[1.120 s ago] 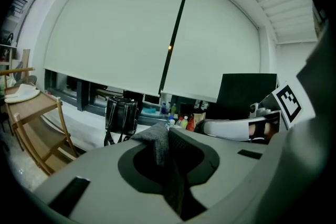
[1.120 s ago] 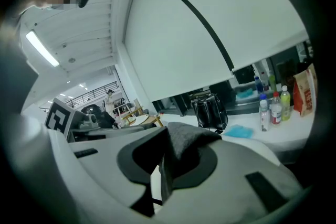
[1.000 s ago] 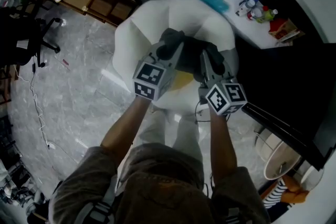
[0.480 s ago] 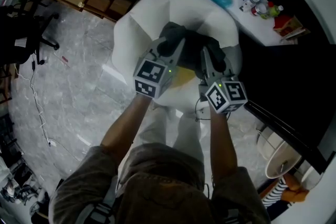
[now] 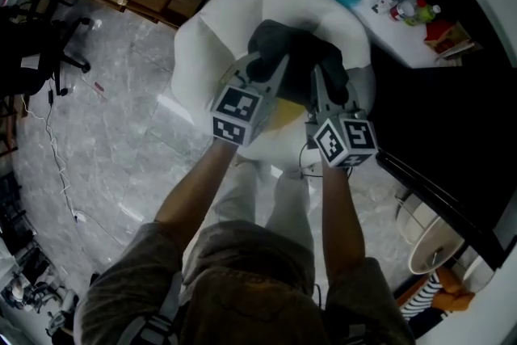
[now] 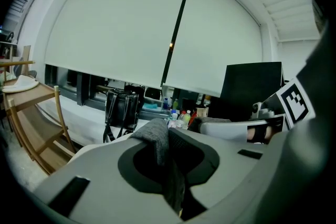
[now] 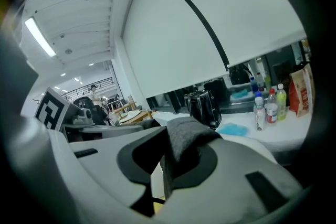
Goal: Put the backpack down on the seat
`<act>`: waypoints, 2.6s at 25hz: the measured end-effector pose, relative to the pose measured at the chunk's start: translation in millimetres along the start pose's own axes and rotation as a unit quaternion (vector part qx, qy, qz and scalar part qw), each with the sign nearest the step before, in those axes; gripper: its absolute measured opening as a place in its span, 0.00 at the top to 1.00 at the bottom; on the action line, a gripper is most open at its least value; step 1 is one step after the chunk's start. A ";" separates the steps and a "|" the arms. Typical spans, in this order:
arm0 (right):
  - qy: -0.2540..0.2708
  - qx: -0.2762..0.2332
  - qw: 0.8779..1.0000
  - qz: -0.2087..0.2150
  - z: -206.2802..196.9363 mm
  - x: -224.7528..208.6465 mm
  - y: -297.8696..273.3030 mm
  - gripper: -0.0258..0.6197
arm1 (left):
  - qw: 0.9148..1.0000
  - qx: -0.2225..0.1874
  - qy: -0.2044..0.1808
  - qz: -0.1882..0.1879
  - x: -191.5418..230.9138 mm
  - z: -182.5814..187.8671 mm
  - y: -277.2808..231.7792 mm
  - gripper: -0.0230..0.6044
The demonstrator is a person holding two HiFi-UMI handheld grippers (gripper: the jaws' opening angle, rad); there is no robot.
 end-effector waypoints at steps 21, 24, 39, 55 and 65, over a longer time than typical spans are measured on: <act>0.007 0.012 1.000 -0.008 -63.0 -35.1 -41.7 0.91 | 1.000 0.011 -0.014 0.018 20.2 -60.7 -48.4 0.91; 0.009 0.021 1.000 -0.013 -75.0 -41.6 -49.3 0.91 | 1.000 0.014 -0.014 0.021 23.3 -70.1 -57.3 0.91; 0.008 0.036 0.997 -0.066 -76.0 -36.6 -43.9 0.70 | 0.998 0.027 0.012 0.053 25.8 -73.8 -50.5 0.84; -0.015 0.093 0.987 -0.128 -93.6 -38.2 -6.6 0.45 | 0.991 0.093 0.042 0.090 17.6 -90.5 -30.8 0.40; -0.025 0.096 0.988 -0.116 -73.9 -9.5 15.0 0.47 | 0.987 0.101 0.049 0.116 0.7 -75.7 6.5 0.38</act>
Point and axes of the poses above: the fingertips, and each gripper's own axes: y backward along the fingers, x to its left, z out of its top, the point moved 8 cm from there along y, backward along the fingers, and after that the axes turned 4 degrees about -x, right-handed, at the moved point
